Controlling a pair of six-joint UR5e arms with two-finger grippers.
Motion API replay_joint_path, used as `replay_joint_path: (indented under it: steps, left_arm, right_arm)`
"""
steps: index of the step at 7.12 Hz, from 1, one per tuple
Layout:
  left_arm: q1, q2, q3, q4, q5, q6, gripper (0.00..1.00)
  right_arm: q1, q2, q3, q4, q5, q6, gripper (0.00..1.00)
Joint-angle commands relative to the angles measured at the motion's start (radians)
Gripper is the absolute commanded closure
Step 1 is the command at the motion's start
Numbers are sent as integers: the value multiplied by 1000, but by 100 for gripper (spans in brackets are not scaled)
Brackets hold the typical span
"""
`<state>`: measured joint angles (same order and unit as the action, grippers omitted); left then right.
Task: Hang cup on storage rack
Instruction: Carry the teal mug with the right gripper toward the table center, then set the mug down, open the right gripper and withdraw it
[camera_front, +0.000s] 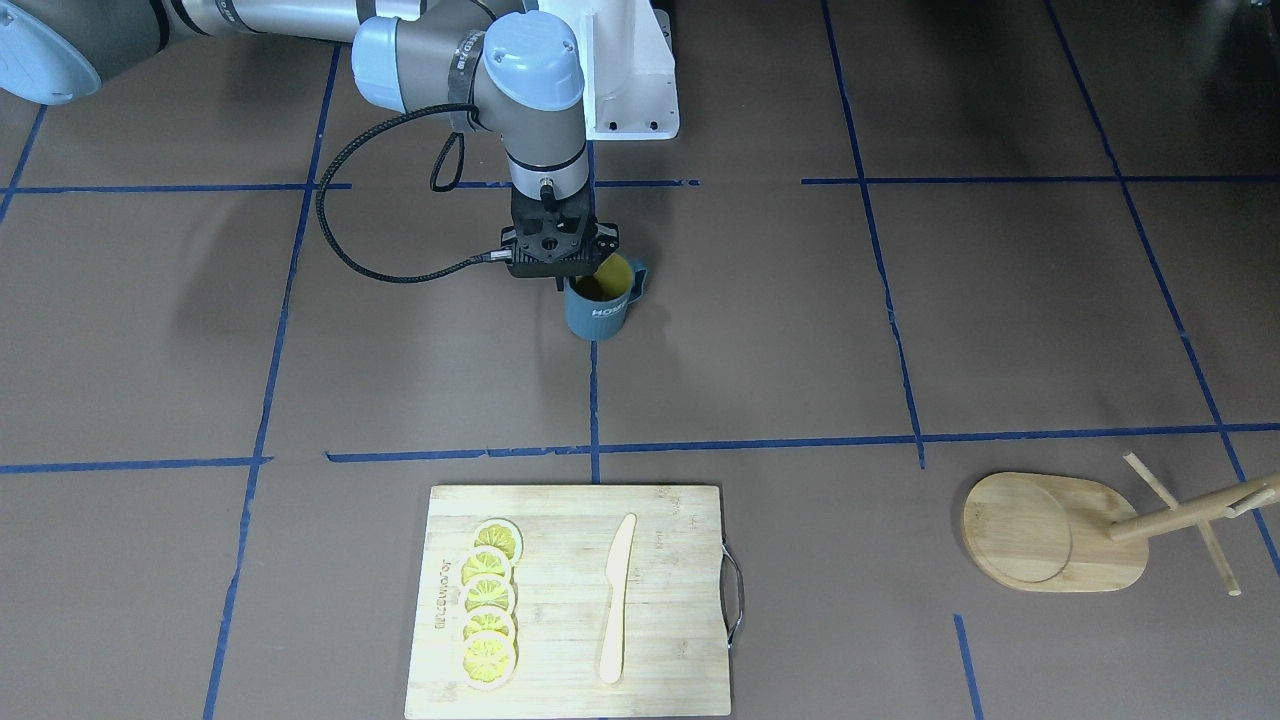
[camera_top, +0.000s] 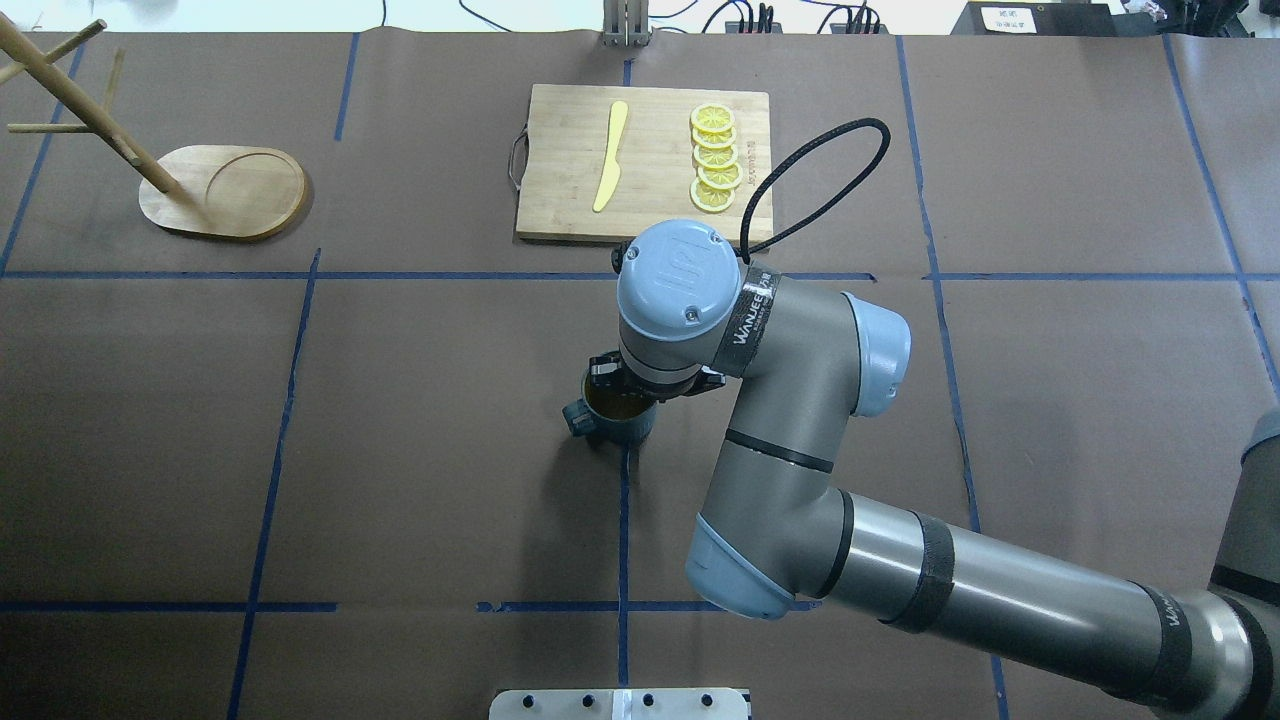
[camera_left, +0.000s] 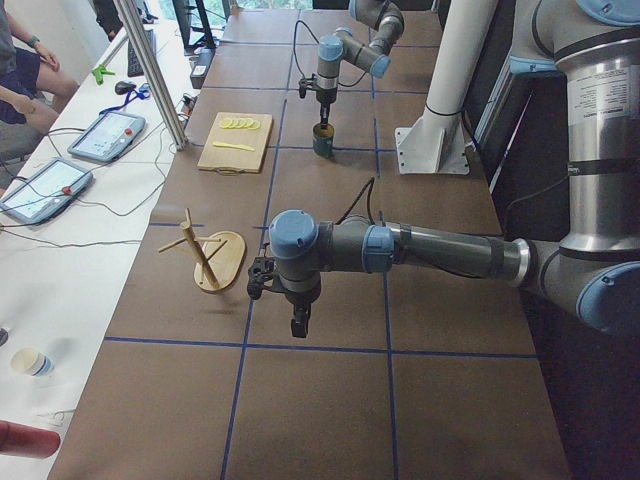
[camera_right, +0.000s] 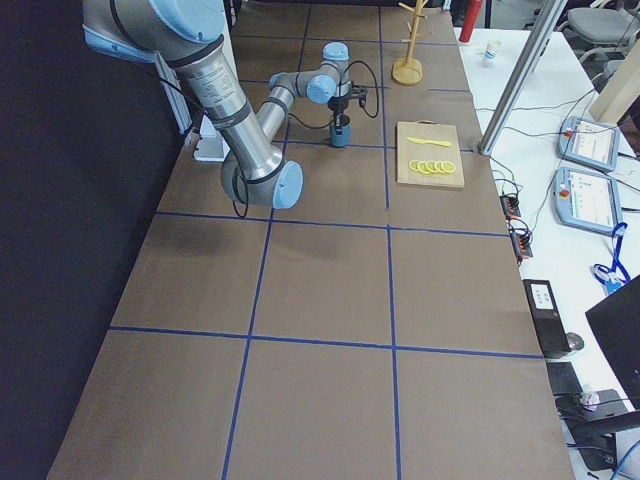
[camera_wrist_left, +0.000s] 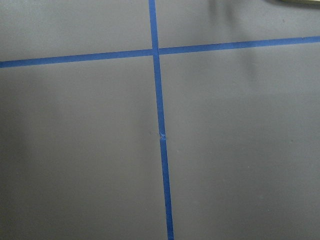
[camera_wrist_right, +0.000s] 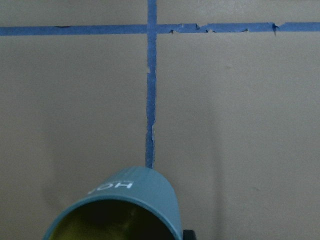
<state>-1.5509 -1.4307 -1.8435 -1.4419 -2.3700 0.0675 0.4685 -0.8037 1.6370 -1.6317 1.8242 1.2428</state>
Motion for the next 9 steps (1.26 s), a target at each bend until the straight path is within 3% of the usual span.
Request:
replay_joint_path:
  steps: [1, 3, 5, 9]
  left_arm:
    - [0, -1, 0, 0, 0, 0, 0]
    - [0, 1, 0, 0, 2, 0, 0]
    - [0, -2, 0, 0, 8, -2, 0]
    - [0, -23, 6, -124, 9, -11, 0]
  right_arm:
    - [15, 4, 18, -3, 12, -12, 0]
    - [158, 0, 79, -51, 166, -76, 0]
    - [357, -27, 130, -230, 280, -367, 0]
    - [762, -341, 133, -238, 482, -1063, 0]
